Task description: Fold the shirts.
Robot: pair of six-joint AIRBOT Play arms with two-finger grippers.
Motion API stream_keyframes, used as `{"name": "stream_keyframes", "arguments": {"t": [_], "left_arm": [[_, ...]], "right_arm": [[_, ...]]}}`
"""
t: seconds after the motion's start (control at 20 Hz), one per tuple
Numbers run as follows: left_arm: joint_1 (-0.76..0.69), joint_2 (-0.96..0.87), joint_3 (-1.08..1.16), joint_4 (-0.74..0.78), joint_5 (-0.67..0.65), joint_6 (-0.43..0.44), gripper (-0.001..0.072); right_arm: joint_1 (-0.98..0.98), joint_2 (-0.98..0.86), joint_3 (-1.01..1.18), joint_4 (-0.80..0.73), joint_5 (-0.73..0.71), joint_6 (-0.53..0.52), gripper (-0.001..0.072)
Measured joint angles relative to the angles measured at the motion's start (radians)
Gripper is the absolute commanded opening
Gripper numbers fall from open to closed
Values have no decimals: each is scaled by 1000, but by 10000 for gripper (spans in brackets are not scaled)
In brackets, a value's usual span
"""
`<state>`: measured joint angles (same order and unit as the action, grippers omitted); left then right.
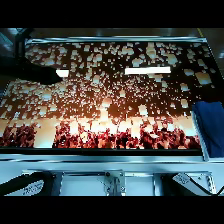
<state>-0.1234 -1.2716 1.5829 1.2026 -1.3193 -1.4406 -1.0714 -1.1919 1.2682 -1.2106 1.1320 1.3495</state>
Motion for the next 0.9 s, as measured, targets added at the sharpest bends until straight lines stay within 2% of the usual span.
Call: {"name": "stream_keyframes", "arguments": {"t": [0.05,0.1,0.15,0.3,0.45,0.65,0.9], "left_arm": [[-30,-15,0,114,0,-36,67],[-57,-35,0,203,-3,-64,295],[-84,-60,0,269,-24,-89,690],[-144,-134,0,380,-97,-152,701],[-177,-177,0,431,-145,-188,701],[-192,-196,0,447,-164,-204,701],[-197,-203,-1,386,-103,-178,701]], "right_arm": [[54,27,16,38,-17,0,570],[115,49,28,71,-23,2,570],[189,64,35,90,-11,5,572],[410,68,38,88,73,30,572],[589,50,38,49,143,48,570],[744,31,35,-52,179,85,571],[835,-12,32,-117,188,132,571]]}}
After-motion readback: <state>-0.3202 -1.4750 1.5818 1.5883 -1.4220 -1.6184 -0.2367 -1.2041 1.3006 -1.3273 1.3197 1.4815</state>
